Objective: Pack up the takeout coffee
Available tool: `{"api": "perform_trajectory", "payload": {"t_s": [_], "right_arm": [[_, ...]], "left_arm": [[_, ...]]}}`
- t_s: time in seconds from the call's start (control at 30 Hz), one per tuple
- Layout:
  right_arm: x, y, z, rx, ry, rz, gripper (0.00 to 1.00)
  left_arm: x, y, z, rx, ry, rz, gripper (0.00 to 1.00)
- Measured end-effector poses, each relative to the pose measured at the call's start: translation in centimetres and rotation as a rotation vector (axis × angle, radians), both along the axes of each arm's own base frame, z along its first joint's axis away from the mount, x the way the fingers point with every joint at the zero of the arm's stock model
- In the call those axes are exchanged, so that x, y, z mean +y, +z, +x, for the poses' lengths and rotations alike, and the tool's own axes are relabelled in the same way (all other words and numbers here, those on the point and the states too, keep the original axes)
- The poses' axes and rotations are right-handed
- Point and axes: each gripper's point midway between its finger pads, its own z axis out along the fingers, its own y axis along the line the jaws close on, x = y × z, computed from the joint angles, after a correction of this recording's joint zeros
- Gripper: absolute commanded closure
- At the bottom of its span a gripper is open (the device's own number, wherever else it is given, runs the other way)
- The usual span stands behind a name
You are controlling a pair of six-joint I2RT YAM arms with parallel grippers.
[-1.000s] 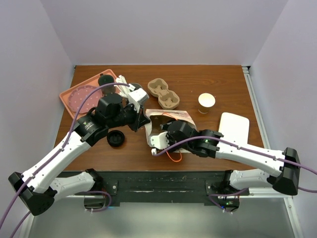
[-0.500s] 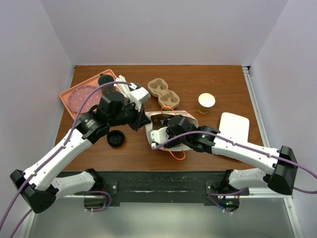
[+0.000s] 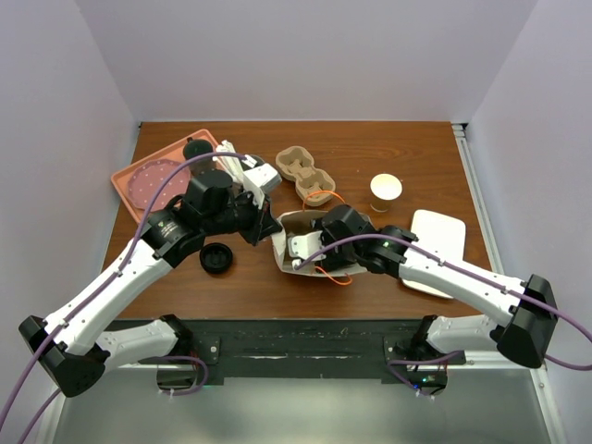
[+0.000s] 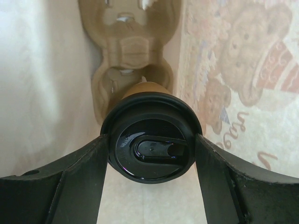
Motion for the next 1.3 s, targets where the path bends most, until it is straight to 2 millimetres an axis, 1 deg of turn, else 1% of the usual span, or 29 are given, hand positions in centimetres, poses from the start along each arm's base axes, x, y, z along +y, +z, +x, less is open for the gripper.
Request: {"api": "perform_trajectory", "payload": {"t_s": [0.1,0.27,0.4,0.53,0.6,0.73,0.87,1.1,1.3], "right_arm": [[0.1,-0.2,-0.3,0.018,0.010,0.005,0.80],[0.4,-0.1,-0.3,0.023,0.000,0.029,0.81],[0.9,-0.2,-0.6,0.048,0.001,0.060,0.81],[1.4,0.1,-1.1,0.067,0.003,0.086,0.81],[1.8,0.4,-1.4,0.075,0.007,0.095,0.81],[2.2,0.6,-1.9,0.085,0.017,0.101,0.82],[2.2,0.7,-2.0,0.084,0.019,0.102,0.84],[2.6,1.3,-0.8,0.025,-0.022,0.147,0.83],[2.2,0.5,-0.2,0.010,-0.059,0.157,0.82]], "left_arm": [[-0.1,0.0,-0.1,0.002,-0.009,-0.004,1.00],[-0.2,0.0,-0.7,-0.009,-0.032,-0.030,1.00],[0.1,-0.7,-1.4,-0.029,-0.044,-0.052,1.00],[0.7,-0.6,-1.6,-0.087,-0.033,-0.070,1.00],[1.1,-0.5,-1.4,-0.125,-0.024,-0.057,1.00],[1.4,-0.5,0.0,-0.189,0.004,-0.021,1.00],[1.0,-0.4,1.2,-0.219,0.013,-0.006,1.00],[0.5,-0.5,1.9,-0.247,-0.002,0.011,1.00],[0.4,0.0,2.1,-0.262,-0.007,0.008,1.00]]}}
